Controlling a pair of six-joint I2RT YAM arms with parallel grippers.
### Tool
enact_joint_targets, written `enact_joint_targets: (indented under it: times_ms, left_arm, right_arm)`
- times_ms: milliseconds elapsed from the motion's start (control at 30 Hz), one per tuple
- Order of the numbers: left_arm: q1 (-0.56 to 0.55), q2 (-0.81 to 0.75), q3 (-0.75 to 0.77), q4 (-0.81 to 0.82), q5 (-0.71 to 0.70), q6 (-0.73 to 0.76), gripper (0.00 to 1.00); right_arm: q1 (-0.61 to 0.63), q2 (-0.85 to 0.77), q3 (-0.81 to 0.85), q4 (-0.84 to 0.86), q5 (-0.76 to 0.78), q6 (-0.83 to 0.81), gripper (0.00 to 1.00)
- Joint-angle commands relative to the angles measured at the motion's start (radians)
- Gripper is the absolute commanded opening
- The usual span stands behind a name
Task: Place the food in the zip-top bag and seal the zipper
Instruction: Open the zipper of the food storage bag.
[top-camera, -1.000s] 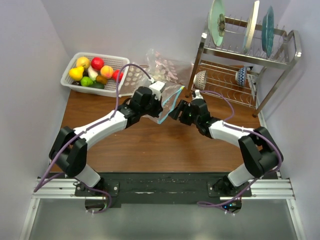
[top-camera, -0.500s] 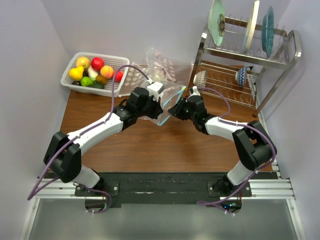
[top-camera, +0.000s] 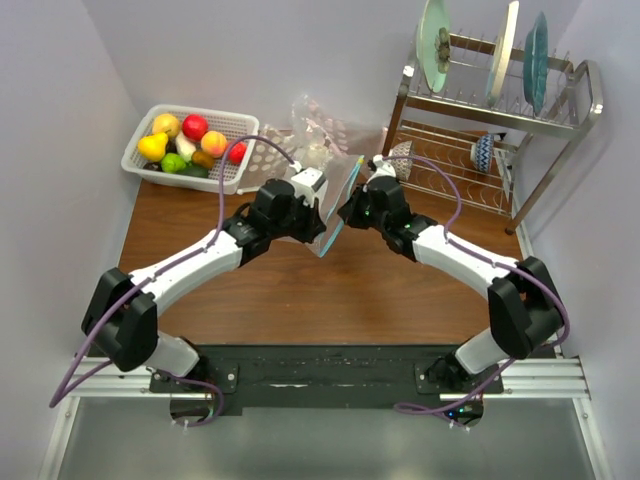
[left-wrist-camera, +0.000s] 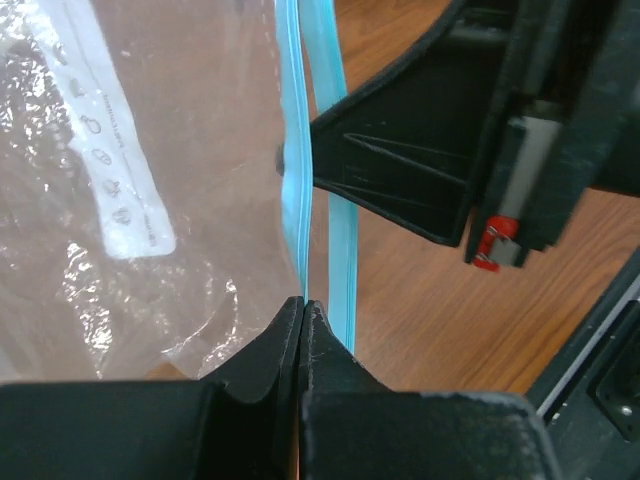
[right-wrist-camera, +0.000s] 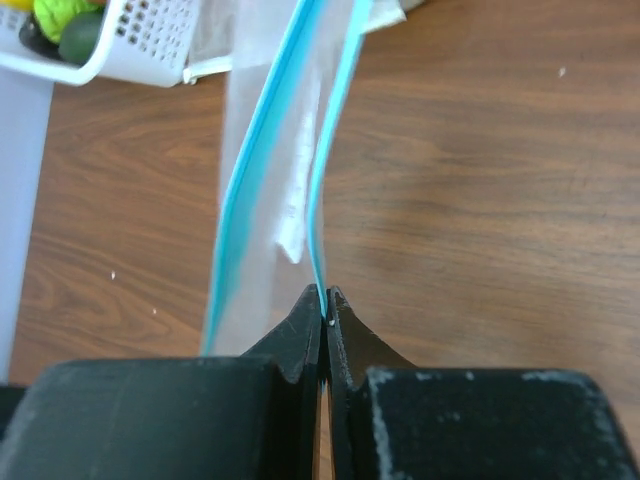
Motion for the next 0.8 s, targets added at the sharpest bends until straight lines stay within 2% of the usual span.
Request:
enact_joint_targets:
  times_ms: [0, 267, 300, 333, 433, 533, 767]
  left_arm:
    - [-0.001, -0.079, -0.015, 0.058, 0.039, -0.041, 0.01]
    - [-0.001, -0.140, -0.043, 0.064, 0.013, -0.070, 0.28]
    - [-0.002, -0.144, -0.044, 0.063, 0.012, -0.076, 0.33]
    - [-0.002, -0.148, -0.052, 0.061, 0.010, -0.081, 0.44]
    - [-0.001, -0.177, -0.069, 0.069, 0.010, -0.085, 0.61]
    - [-0.001, -0.190, -0.053, 0.044, 0.013, -0.076, 0.68]
    - [-0.001, -0.187, 0.029, -0.063, 0.009, -0.052, 0.75]
  right_arm:
    - [0.061, -0.076, 0.087, -0.160, 0.141, -0.132, 0.00]
    - [0.098, -0.104, 0.174, -0.323, 0.147, -0.204, 0.00]
    - [0.099, -0.103, 0.182, -0.333, 0.147, -0.208, 0.00]
    - [0.099, -0.103, 0.205, -0.364, 0.141, -0.218, 0.00]
    - [0.105, -0.093, 0.263, -0.431, 0.124, -0.241, 0.00]
    - [0.118, -0.089, 0.292, -0.462, 0.126, -0.248, 0.00]
    - [0.138, -0.076, 0.338, -0.521, 0.147, -0.254, 0.00]
